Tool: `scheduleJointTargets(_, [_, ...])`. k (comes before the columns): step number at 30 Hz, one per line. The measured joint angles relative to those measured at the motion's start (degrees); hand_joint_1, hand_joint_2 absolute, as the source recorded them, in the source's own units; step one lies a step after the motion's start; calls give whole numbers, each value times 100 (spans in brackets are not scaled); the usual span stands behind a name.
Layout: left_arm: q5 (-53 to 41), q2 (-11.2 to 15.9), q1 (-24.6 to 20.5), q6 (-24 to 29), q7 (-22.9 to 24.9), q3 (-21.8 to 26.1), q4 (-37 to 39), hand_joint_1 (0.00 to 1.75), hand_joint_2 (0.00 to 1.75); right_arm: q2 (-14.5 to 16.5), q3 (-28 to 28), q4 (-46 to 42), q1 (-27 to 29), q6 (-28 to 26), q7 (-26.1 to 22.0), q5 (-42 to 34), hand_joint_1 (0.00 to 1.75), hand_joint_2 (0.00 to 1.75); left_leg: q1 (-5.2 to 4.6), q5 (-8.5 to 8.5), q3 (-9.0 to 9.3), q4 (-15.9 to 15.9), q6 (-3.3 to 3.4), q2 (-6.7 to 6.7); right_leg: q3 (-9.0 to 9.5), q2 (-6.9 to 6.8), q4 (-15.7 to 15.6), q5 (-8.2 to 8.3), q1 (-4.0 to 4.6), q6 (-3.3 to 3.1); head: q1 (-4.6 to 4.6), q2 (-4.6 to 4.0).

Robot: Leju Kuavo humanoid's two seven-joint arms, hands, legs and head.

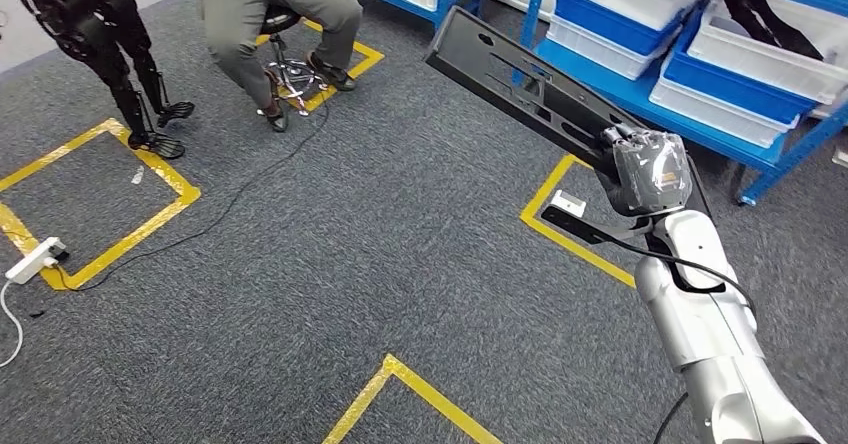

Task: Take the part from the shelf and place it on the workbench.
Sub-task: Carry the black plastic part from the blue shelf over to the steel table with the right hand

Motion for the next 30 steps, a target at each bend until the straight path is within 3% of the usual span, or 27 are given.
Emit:
scheduleJointTargets(2, [-24,2,9,-147,200,-27,10,0,175,2,2,16,5,3,3,14,162,175,3,16,-13,1,5,-161,-266,70,546,-161,-10,16,6,0])
scheduleJointTargets(3, [-45,1,18,-275,332,-41,21,0,175,12,6,23,4,5,3,26,162,175,4,28,-17,2,-1,-243,-251,86,518,-116,-13,53,7,0])
scheduleJointTargets(4, [-73,0,30,-398,463,-58,32,0,175,25,11,27,-2,8,3,38,162,175,5,40,-20,4,-14,-320,-133,116,284,-1,-23,98,4,0])
scheduleJointTargets(6, [-138,-11,48,-550,683,-102,48,0,175,56,22,30,-39,9,7,57,162,175,-3,66,-34,17,-54,-458,259,298,-510,287,-46,165,8,0])
scheduleJointTargets(8, [-201,-22,49,-575,844,-142,51,0,175,76,25,30,-93,13,27,71,162,175,-18,94,-66,24,-108,-577,482,439,-991,445,-48,134,-2,0])
scheduleJointTargets(10, [-291,-19,49,-587,1016,-184,55,0,175,110,28,27,-124,29,55,99,162,175,-8,136,-103,7,-178,-698,531,368,-1075,503,-45,43,-15,0])
scheduleJointTargets(11, [-347,-15,54,-597,1102,-210,57,0,175,138,32,25,-135,46,69,119,162,175,2,139,-126,19,-208,-694,553,301,-1097,530,-57,3,-15,0])
scheduleJointTargets(13, [-472,-5,51,-615,1241,-268,60,0,175,192,38,19,-160,86,98,150,162,175,11,-35,-256,260,-263,-456,576,171,-1151,590,-100,-109,-40,0])
scheduleJointTargets(15, [-588,-2,29,-629,1310,-332,60,0,175,215,39,9,-188,115,119,161,162,175,33,-379,-497,799,-315,-140,572,67,-1167,610,-80,-172,-63,0])
scheduleJointTargets(17, [-680,-4,12,-661,1349,-401,61,0,175,227,39,3,-207,133,133,176,162,175,81,-646,-760,1403,-370,-33,564,-44,-1166,611,-63,-177,-62,0])
scheduleJointTargets(18, [-711,-10,11,-678,1362,-436,62,0,175,240,40,2,-212,138,139,187,162,175,113,-689,-821,1569,-399,-8,562,-104,-1164,610,-61,-176,-64,0])
scheduleJointTargets(19, [-737,-17,10,-692,1374,-474,63,0,175,259,41,-1,-216,142,146,197,162,175,153,-660,-800,1585,-434,21,561,-168,-1162,609,-63,-172,-65,0])
scheduleJointTargets(20, [-760,-23,9,-698,1381,-505,65,0,175,280,43,-5,-222,144,151,209,162,175,198,-549,-661,1379,-471,67,562,-229,-1157,604,-69,-162,-64,0])
scheduleJointTargets(22, [-790,-43,-8,-702,1388,-560,67,0,175,311,46,-27,-255,148,162,233,162,175,264,-293,-209,662,-538,297,555,-340,-1117,570,-61,-101,-67,0])
scheduleJointTargets(24, [-823,-70,-35,-705,1399,-605,67,0,175,322,47,-60,-319,165,182,259,162,175,249,-184,32,239,-495,439,542,-438,-1077,527,-16,4,-29,0])
scheduleJointTargets(27, [-848,-84,-36,-718,1427,-656,69,0,175,374,56,-83,-378,207,207,272,162,175,147,-143,11,175,-302,280,554,-553,-1079,505,-18,160,18,0])
scheduleJointTargets(29, [-849,-81,-31,-723,1440,-677,71,0,175,401,67,-87,-372,221,209,277,162,175,131,-94,3,134,-186,162,445,-358,-846,357,-68,188,19,0])
scheduleJointTargets(30, [-850,-80,-33,-723,1444,-684,71,0,175,400,72,-88,-365,221,210,279,162,175,132,-76,-2,122,-144,102,299,-193,-550,213,-87,172,24,0])
